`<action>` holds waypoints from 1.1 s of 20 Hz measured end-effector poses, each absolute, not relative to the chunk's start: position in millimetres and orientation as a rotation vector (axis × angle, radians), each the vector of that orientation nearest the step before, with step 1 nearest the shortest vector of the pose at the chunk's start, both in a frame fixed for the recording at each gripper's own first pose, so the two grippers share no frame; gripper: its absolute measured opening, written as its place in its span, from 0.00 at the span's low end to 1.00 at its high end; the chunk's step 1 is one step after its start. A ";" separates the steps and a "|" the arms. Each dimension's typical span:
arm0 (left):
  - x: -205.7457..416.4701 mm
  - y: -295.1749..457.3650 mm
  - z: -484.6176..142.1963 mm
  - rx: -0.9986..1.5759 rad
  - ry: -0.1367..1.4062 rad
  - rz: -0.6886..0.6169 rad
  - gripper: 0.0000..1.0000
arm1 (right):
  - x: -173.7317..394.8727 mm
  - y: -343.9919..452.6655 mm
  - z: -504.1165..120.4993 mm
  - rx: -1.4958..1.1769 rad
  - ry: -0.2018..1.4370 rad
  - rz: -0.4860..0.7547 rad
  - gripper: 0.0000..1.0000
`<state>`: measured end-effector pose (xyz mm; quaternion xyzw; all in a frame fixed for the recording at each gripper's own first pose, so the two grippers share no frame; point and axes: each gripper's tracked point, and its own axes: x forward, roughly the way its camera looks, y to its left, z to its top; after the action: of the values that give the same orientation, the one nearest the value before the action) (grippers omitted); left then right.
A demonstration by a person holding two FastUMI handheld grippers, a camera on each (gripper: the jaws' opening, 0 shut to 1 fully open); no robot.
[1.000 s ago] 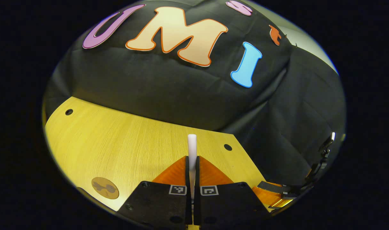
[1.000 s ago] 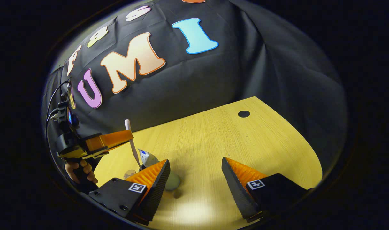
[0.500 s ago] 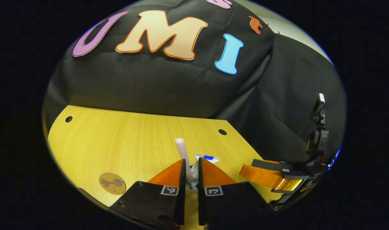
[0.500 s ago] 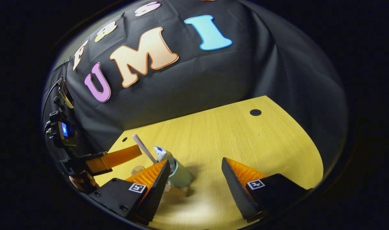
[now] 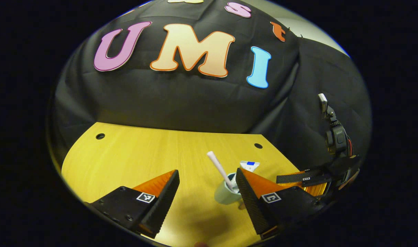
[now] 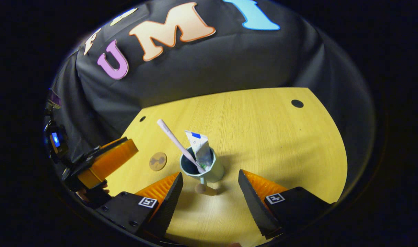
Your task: Put the toothbrush and toothpaste on the desktop into the cup, then pick up the cup and place it on the coaster on the desktop.
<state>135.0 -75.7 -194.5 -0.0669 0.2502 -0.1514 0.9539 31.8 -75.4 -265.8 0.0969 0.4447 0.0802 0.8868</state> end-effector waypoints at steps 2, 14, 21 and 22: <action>130.6 -56.5 -191.3 -0.123 0.490 -0.280 0.96 | 31.6 -71.9 -276.8 0.159 0.984 0.170 0.98; 102.7 49.3 -187.4 -0.056 0.465 -0.098 0.95 | 27.6 -51.2 -349.1 -0.027 1.274 0.190 0.92; 83.3 88.0 -190.4 -0.057 0.477 -0.019 0.95 | 35.2 -43.9 -368.6 -0.125 1.314 0.207 0.73; 81.7 91.2 -189.6 -0.056 0.477 -0.013 0.95 | 35.3 -46.9 -368.5 -0.148 1.320 0.206 0.78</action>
<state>81.7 91.2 -189.6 -0.0279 0.2361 -0.0063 0.9713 35.3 -46.9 -368.5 -0.0685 0.6114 0.0955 0.7825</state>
